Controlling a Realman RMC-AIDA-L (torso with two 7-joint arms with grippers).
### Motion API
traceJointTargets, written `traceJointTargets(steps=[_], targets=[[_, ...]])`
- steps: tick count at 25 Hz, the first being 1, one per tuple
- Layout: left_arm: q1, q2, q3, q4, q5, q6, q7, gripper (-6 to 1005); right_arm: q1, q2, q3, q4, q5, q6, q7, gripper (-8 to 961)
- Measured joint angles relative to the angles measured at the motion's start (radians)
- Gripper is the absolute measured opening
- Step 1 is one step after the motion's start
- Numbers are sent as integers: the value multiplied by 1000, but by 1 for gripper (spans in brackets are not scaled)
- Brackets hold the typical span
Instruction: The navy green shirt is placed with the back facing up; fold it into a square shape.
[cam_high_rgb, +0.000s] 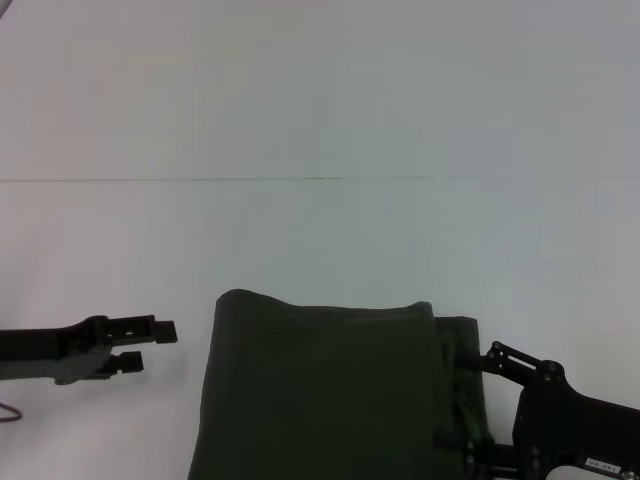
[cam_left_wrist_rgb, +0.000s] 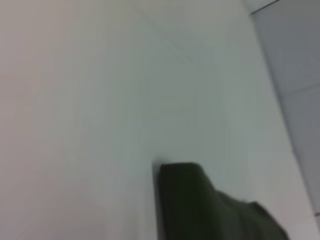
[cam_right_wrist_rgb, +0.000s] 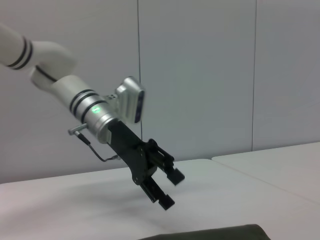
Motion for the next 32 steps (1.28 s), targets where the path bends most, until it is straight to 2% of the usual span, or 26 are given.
traceJointTargets(steps=[1, 2, 5, 9, 15, 22, 32], targets=[[-25, 8, 12, -16, 35, -13, -10, 848, -2, 0, 0, 0, 0, 0, -1, 917], [-65, 14, 65, -32, 91, -42, -32, 848, -3, 0, -1, 0, 0, -1, -1, 917], [-96, 9, 134, -38, 115, -65, -51, 847, -9, 0, -1, 0, -1, -3, -2, 917], [-128, -2, 158, -51, 118, -93, -49, 847, -13, 0, -3, 0, -3, -5, -2, 916], [-159, -6, 179, -94, 115, -137, -42, 847, -18, 0, -4, 0, -4, -15, -8, 916], [-177, -25, 188, -106, 117, -185, -42, 847, -21, -1, -6, 0, -7, -16, -16, 917], [-191, -31, 238, -126, 123, -233, -53, 847, -17, 0, -30, 0, -7, -6, -21, 917]])
